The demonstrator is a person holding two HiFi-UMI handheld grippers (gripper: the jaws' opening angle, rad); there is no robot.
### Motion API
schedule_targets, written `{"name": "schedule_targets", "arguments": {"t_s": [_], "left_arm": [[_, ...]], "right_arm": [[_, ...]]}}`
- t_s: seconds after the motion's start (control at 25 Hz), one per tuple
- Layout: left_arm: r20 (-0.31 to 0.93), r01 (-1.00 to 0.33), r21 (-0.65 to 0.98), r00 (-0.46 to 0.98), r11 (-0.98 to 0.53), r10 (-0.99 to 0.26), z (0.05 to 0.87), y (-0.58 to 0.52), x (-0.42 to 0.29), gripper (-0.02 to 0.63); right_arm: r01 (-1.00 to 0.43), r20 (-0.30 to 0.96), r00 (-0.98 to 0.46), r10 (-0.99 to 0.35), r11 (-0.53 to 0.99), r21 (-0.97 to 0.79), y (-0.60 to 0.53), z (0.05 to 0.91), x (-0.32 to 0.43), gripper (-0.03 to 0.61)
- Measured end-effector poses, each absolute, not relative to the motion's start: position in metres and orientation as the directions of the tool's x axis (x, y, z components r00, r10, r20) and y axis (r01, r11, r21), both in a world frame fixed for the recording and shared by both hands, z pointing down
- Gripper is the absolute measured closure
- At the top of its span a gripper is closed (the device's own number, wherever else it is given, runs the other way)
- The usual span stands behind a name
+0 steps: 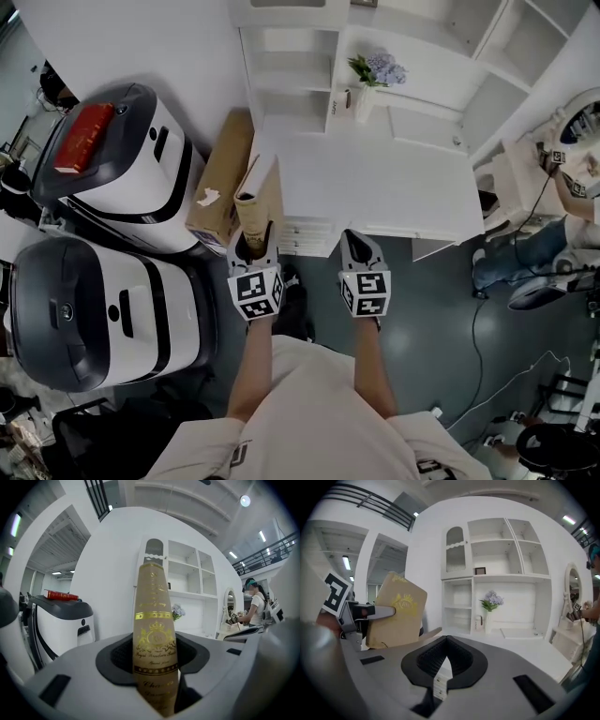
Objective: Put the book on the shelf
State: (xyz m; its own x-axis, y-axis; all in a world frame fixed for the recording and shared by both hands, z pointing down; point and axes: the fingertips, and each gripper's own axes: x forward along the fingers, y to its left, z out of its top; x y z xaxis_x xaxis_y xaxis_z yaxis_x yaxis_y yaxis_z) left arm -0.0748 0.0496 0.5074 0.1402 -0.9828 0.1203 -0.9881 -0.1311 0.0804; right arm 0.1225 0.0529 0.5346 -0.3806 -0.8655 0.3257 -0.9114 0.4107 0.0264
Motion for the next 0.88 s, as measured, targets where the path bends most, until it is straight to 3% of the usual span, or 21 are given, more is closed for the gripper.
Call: {"name": "schedule_targets", "arguments": {"t_s": [0.48,0.88], "left_arm": [[0.082,-0.984,0.131,0.135,-0.124,-0.987,0.494,-0.103,-0.066,0.396],[0.079,-0.985,0.082,0.160,-0.153,-0.984,0.495,-0.218,-0.070,0.396]], "right_arm": [[-0.896,0.289,-0.422,-0.859,0.443,0.007,-0.090,0.510,0.113,0.552],[-0.896,0.279,-0.436,-0.856,0.440,-0.049,-0.213,0.512,0.098,0.552]]}}
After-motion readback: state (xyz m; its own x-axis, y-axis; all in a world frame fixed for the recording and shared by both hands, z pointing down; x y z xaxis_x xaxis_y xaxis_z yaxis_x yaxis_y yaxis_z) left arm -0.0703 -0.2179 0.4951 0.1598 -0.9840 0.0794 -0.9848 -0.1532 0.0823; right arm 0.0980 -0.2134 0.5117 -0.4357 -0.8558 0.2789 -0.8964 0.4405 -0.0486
